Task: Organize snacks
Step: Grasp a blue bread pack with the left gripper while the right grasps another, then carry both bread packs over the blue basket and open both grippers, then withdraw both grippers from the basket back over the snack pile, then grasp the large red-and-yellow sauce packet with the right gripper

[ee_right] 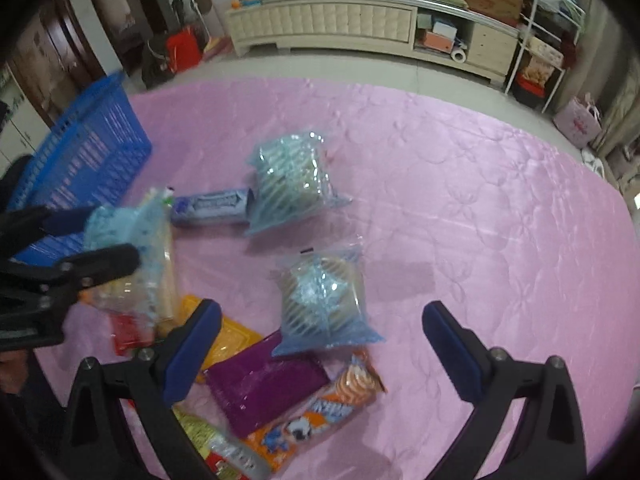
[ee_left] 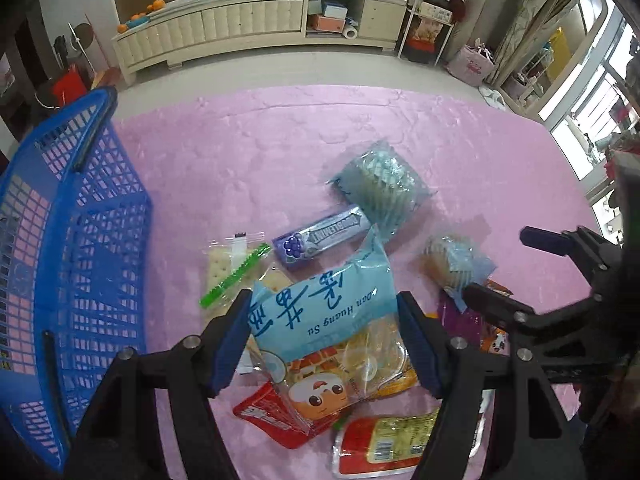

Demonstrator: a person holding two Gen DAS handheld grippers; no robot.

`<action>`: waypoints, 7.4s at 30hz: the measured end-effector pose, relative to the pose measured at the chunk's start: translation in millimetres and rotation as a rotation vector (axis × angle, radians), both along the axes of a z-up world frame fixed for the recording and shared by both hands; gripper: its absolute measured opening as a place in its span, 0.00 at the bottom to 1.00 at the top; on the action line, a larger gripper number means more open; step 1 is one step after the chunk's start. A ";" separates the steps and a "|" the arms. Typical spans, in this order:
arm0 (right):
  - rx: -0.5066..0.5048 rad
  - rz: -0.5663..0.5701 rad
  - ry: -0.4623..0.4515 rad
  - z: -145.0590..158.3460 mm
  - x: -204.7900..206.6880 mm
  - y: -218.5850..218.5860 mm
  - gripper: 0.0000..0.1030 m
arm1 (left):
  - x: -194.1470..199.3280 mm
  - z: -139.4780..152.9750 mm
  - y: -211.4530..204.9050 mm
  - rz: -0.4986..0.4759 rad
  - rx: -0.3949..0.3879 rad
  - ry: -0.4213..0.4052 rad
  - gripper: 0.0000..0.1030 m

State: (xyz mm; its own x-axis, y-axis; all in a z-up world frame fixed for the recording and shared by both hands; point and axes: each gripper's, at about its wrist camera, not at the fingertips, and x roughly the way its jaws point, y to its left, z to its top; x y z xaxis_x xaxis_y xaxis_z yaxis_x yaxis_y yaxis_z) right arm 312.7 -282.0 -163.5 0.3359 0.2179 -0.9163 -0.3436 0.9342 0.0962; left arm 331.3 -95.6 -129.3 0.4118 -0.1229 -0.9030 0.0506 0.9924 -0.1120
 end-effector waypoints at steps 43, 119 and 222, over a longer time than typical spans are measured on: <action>0.175 -0.217 -0.313 169.5 -122.0 96.2 0.56 | -139.2 166.7 116.3 -0.108 -0.021 -0.356 0.66; 0.180 -0.037 -0.144 134.5 -107.9 181.7 0.86 | -159.0 125.4 181.6 -0.046 0.029 -0.270 0.79; -0.106 0.538 0.058 -26.7 -119.1 78.6 0.47 | -168.7 -60.4 23.1 -0.217 -0.054 0.038 0.80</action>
State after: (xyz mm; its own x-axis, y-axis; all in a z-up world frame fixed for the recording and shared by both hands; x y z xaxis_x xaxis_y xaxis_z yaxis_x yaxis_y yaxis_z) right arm 193.6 -203.4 -190.2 0.1507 0.2505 -0.9563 -0.7719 0.6342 0.0445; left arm 162.6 -72.4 -189.7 0.3358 -0.2534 -0.9072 0.2570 0.9512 -0.1706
